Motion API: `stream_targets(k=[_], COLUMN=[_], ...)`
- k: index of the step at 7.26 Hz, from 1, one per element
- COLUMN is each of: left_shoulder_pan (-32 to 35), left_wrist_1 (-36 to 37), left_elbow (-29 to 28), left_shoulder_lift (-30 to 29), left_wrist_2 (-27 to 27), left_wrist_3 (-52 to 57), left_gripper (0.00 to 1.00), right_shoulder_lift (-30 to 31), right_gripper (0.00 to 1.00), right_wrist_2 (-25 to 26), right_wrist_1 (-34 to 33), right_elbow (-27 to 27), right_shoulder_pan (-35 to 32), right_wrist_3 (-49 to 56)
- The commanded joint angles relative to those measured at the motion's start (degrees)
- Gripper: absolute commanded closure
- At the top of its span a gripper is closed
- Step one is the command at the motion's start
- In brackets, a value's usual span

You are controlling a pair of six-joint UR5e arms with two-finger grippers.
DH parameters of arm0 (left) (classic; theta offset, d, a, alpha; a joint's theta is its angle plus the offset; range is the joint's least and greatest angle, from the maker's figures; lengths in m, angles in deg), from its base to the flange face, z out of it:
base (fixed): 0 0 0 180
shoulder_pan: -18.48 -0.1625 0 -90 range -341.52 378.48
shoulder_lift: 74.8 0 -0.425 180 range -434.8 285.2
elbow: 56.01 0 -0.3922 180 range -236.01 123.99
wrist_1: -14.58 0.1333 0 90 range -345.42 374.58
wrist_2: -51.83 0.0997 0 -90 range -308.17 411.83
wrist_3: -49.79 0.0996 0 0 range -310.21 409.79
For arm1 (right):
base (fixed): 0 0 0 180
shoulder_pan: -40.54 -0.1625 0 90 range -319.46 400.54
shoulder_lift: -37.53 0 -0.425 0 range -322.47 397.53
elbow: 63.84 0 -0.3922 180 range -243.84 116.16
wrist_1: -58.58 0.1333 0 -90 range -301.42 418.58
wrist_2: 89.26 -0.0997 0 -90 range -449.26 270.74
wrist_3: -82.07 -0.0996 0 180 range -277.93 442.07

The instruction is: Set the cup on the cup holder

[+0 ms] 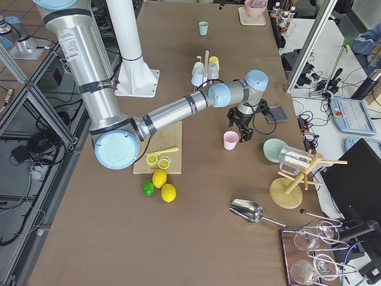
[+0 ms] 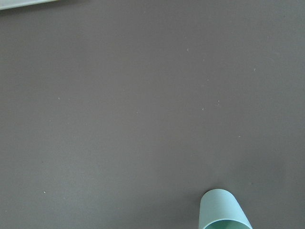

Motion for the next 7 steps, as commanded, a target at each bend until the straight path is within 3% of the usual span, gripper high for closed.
stream_targets(k=[1,4,6,7], left_shoulder_pan=[-3.78,-6.59,-7.83,-8.44], left_wrist_1=[1.2,1.21,0.94,0.94], left_elbow=[-1.84,-8.24,-13.6,-16.15], left_shoulder_lift=[-0.43,-1.21,-2.61,-4.45], left_wrist_2=[-0.47,-3.36,-6.7,-6.98], left_wrist_3=[0.08,1.3,2.36,2.54], left_gripper=[0.02,0.02,0.02,0.02], right_shoulder_lift=[-7.8,-16.59,-24.15,-26.09], right_gripper=[0.0,0.0,0.0,0.0], right_wrist_2=[3.78,7.3,11.68,15.79], right_wrist_1=[-6.4,-12.63,-15.29,-16.42], right_elbow=[5.05,13.82,23.48,25.7], right_shoulder_pan=[2.64,5.72,7.91,10.27], right_wrist_3=[4.22,9.38,13.87,14.76])
